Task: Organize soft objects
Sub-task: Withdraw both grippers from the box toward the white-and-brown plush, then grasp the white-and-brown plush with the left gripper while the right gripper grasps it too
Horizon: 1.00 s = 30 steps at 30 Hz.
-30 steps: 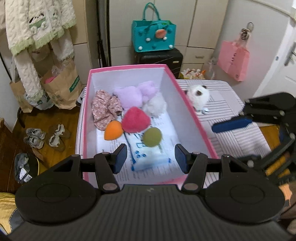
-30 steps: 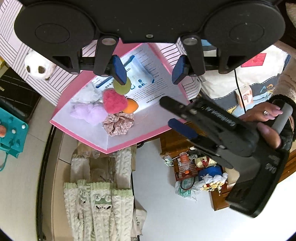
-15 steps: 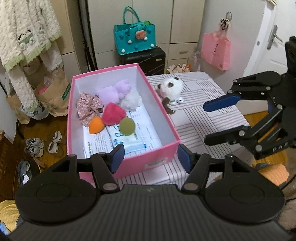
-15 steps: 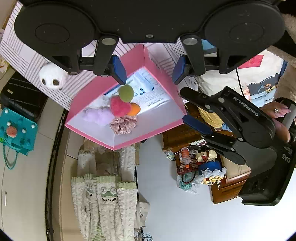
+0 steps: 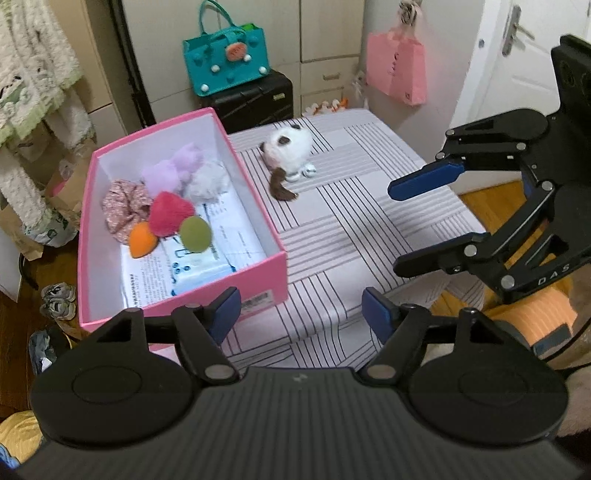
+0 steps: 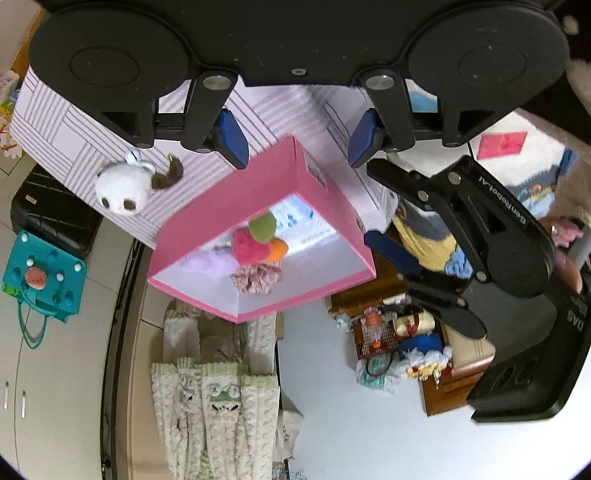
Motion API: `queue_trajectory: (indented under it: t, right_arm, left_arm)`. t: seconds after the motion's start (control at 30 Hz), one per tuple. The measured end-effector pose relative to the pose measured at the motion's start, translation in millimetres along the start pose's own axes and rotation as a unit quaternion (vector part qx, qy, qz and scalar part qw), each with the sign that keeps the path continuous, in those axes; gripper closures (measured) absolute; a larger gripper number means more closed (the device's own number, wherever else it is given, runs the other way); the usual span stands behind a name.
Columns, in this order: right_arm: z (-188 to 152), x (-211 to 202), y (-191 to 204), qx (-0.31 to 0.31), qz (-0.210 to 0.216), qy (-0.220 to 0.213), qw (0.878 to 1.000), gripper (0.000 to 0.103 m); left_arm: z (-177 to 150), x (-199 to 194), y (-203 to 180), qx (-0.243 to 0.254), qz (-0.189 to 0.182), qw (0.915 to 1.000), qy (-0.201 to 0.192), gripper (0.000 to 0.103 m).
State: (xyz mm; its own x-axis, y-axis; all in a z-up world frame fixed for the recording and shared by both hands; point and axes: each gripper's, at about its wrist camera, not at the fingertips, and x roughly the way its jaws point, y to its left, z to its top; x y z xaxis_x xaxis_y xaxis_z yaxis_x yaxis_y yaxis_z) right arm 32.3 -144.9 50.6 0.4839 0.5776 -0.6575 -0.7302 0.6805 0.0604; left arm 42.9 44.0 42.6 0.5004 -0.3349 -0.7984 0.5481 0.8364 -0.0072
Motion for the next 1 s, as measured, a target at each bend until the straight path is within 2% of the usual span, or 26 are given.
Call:
queue_trajectory:
  t: [0.17,0.37,0.5,0.6,0.67,0.83,1.0]
  right_arm:
    - [-25,2,-8,0.002,-0.014,0.023,1.0,0.037]
    - [-51,-5,-22,0.006,-0.02,0.024,0.999,0.029]
    - [-62,-7,-40,0.025,-0.026,0.019,0.999,0.028]
    - [-70,-9,-57,0.036,-0.034,0.0,0.999,0.021]
    - [-73,-8,-67,0.042,-0.043,-0.011,0.998,0.021]
    - [-81,4,-98,0.058,-0.064,-0.045,0.995,0.02]
    - [-82,25,-126,0.061,-0.086,-0.081,0.991,0.02]
  left_arm:
    - [2,22,-19,0.028,0.009,0.9991,0.031,0.03]
    - [13,42,-37,0.033,-0.017,0.9987,0.035,0.03]
    - [22,52,-49,0.035,-0.038,0.9984,0.021,0.029]
    - [28,59,-58,0.032,-0.047,0.9984,0.003,0.028]
    - [32,64,-62,0.03,-0.049,0.9982,-0.012,0.027]
    - [45,78,-67,0.013,-0.04,0.9976,-0.056,0.026]
    - [63,103,-65,-0.019,-0.026,0.996,-0.083,0.026]
